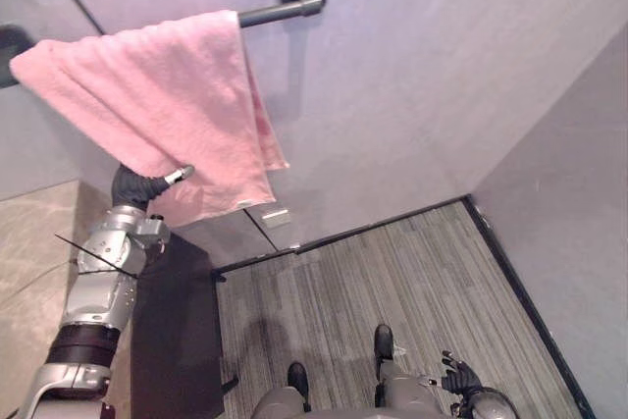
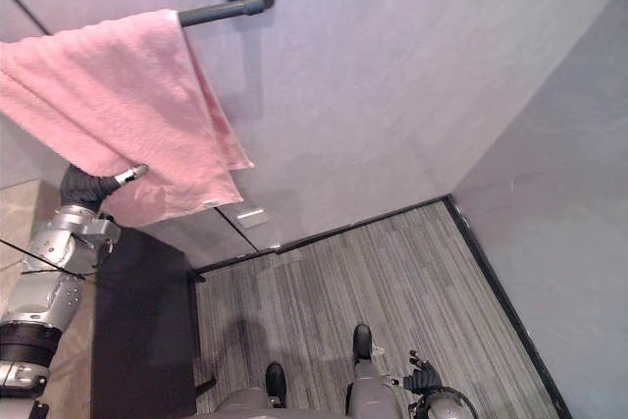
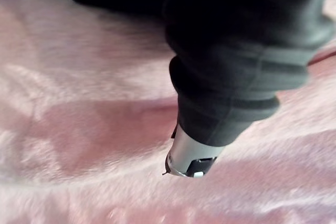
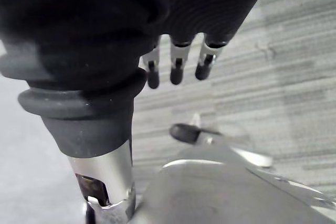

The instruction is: Organize washtable

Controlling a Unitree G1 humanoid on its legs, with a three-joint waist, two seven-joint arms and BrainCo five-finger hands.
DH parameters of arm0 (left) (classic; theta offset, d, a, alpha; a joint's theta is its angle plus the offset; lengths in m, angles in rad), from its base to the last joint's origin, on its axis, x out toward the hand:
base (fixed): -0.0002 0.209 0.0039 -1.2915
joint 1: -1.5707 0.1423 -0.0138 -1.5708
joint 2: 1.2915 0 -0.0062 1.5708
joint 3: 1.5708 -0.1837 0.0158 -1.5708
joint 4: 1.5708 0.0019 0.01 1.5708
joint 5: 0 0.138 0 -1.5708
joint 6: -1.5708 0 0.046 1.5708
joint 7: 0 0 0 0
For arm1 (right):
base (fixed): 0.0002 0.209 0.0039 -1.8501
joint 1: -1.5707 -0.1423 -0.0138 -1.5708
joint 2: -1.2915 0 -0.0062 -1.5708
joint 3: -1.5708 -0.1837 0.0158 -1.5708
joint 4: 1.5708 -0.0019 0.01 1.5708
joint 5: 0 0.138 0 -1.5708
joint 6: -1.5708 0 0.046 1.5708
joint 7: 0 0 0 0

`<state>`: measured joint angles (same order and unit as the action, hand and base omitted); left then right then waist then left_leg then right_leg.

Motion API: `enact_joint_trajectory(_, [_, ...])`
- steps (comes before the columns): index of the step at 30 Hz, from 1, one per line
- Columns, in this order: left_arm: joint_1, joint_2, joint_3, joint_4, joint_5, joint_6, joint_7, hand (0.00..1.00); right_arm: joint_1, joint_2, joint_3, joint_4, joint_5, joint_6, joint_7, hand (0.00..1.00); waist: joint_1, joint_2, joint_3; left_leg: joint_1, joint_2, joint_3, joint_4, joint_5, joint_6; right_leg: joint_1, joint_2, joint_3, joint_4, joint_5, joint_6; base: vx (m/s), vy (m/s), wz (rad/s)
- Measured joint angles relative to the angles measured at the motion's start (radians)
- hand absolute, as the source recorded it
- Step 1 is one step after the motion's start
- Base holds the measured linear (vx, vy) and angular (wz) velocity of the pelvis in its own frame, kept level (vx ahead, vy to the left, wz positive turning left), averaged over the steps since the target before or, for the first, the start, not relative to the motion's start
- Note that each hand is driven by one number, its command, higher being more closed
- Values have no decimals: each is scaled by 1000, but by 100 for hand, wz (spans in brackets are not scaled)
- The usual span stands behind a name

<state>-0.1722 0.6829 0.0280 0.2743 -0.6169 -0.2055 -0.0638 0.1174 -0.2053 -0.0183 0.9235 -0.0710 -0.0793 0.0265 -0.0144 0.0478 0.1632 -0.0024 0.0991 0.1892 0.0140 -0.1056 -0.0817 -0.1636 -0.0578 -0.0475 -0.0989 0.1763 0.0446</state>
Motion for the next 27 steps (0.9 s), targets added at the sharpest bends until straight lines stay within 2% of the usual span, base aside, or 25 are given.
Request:
enact_joint_trajectory(3, [8,-10,-32,2,1,7,-24,0,-1,-1,4,0,-1,0,0,0,-4,1,0,14,6,10,-2,0,-2,0,8,13,0,1,-1,88,-2,-11])
enact_joint_trajectory(7, [26,-44,-37,2,4,23,-22,0,-3,-1,9,0,-1,0,0,0,-3,1,0,17,3,10,-2,-1,-3,3,5,12,0,1,-1,38,10,0])
enact_joint_trajectory(10, [43,-57,-37,6,23,27,-15,0,-3,-1,21,1,-1,0,0,0,-3,0,0,17,-2,7,0,-1,-2,6,4,7,0,1,-1,-1,1,6])
enact_joint_trajectory(14, [47,-89,-29,12,43,27,27,0,-3,0,27,2,-1,0,0,0,2,-7,0,23,-3,2,6,-4,2,22,1,-4,0,0,-1,-51,-15,9])
enact_joint_trajectory(20, [48,-131,31,51,45,26,92,0,-2,0,27,2,-1,0,-1,0,-1,-18,4,13,0,3,21,-5,2,22,2,-5,-1,0,0,-70,-36,-2])
enact_joint_trajectory(27, [27,-131,123,50,41,22,113,0,-1,0,26,2,-2,0,-1,0,-4,-17,4,17,6,-1,19,-4,1,21,3,-7,0,1,-1,-2,-4,0])
